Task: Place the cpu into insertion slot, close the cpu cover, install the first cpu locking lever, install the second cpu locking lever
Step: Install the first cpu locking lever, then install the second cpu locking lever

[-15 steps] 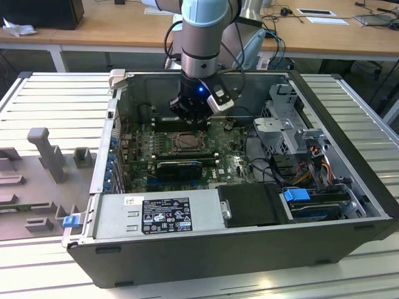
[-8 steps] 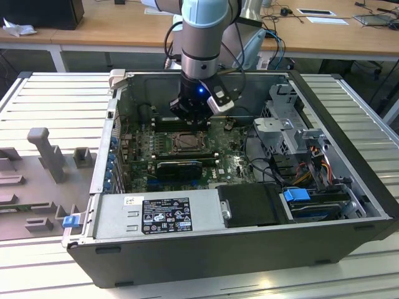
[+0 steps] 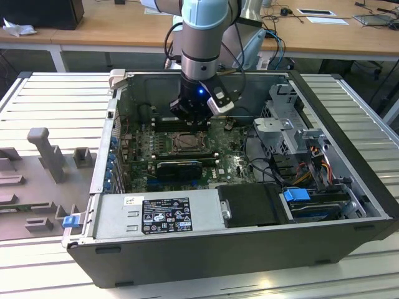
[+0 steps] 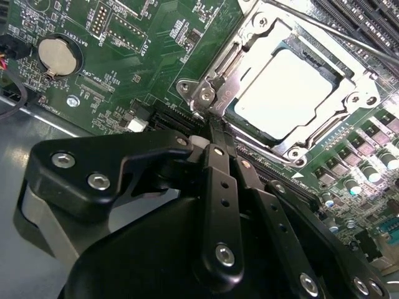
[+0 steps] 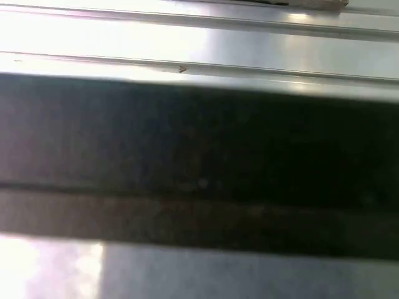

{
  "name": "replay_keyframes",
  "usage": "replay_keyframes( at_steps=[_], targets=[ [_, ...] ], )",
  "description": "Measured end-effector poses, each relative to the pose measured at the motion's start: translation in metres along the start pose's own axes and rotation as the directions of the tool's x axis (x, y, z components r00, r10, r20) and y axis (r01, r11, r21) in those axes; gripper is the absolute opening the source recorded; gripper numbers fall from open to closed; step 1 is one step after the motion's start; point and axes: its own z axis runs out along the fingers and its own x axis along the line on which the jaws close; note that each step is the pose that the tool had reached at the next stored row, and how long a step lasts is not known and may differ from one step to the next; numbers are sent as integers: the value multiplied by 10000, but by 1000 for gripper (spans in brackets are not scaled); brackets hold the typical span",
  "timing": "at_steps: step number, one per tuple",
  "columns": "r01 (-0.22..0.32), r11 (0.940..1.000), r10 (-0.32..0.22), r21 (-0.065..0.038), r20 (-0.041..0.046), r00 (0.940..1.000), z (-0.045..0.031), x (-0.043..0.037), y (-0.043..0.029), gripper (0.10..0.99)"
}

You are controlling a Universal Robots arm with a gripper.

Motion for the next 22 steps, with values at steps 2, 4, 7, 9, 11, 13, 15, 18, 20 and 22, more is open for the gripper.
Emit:
replay_keyframes(
  at_steps=[2,4,7,9,11,13,15,18,20,22],
  targets=[
    [0,10000,0,-12,5,10000,-19,-1,3,106],
    [0,10000,0,-3,1,10000,-65,-1,6,106],
    [2,10000,-2,-2,1,10000,-175,-1,13,106],
    [1,10000,-1,-4,2,10000,-177,0,-1,106],
    [0,10000,0,-3,2,10000,-178,1,-16,106],
    [0,10000,0,-3,1,10000,-179,2,-31,106],
    [0,10000,0,-3,1,10000,-181,3,-50,106],
    [-1,10000,1,-3,1,10000,-182,5,-65,106],
    [-1,10000,1,-3,2,10000,-182,5,-71,106],
    [0,10000,0,-2,0,10000,-184,5,-81,106]
  ],
)
